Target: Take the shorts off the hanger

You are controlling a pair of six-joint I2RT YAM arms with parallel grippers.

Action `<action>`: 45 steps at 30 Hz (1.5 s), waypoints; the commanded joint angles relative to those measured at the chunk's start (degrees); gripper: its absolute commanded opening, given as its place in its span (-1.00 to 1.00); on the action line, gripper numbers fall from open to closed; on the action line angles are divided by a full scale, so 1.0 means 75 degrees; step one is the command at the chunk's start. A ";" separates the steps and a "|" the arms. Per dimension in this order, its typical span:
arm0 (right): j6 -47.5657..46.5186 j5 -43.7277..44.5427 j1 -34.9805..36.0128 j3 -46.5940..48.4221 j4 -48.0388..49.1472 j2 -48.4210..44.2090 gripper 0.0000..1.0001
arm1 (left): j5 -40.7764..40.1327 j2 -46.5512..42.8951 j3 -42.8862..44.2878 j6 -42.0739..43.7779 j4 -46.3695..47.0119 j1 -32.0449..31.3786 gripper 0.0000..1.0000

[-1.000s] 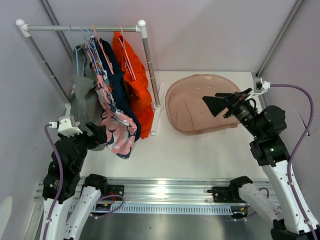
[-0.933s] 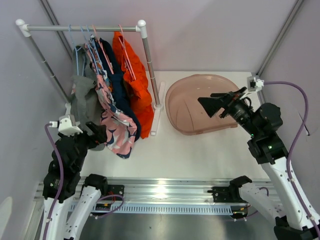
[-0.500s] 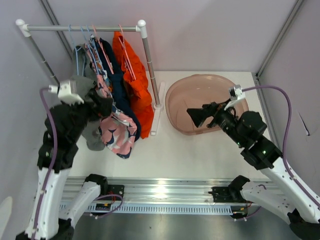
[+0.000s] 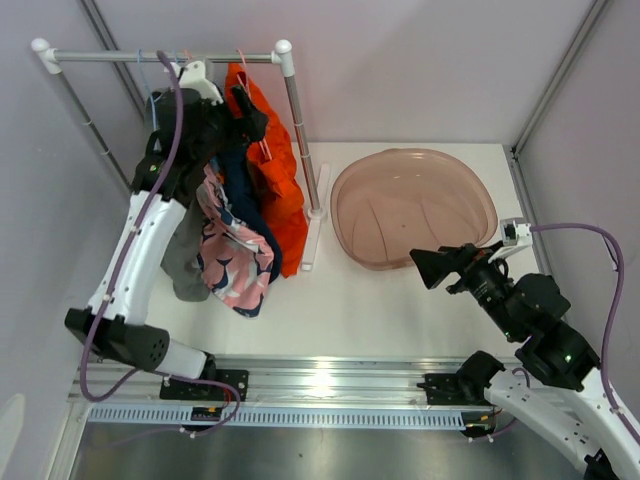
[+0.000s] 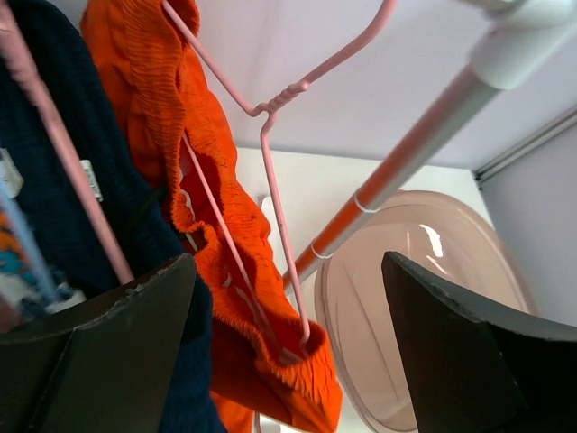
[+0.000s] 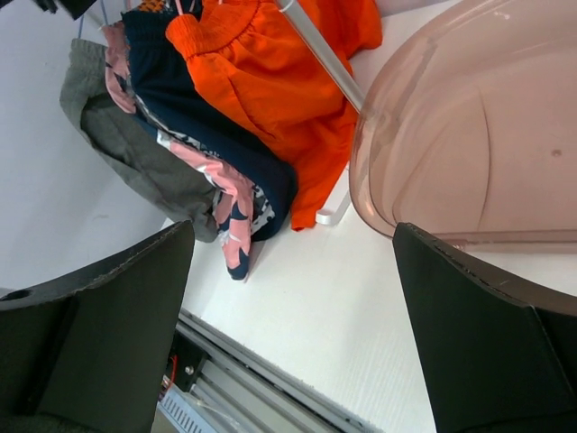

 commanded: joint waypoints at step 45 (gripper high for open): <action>0.0171 -0.0897 0.0046 -0.0015 -0.0216 0.0139 0.99 | -0.1534 0.1989 0.5345 0.0728 -0.2939 -0.0832 -1.00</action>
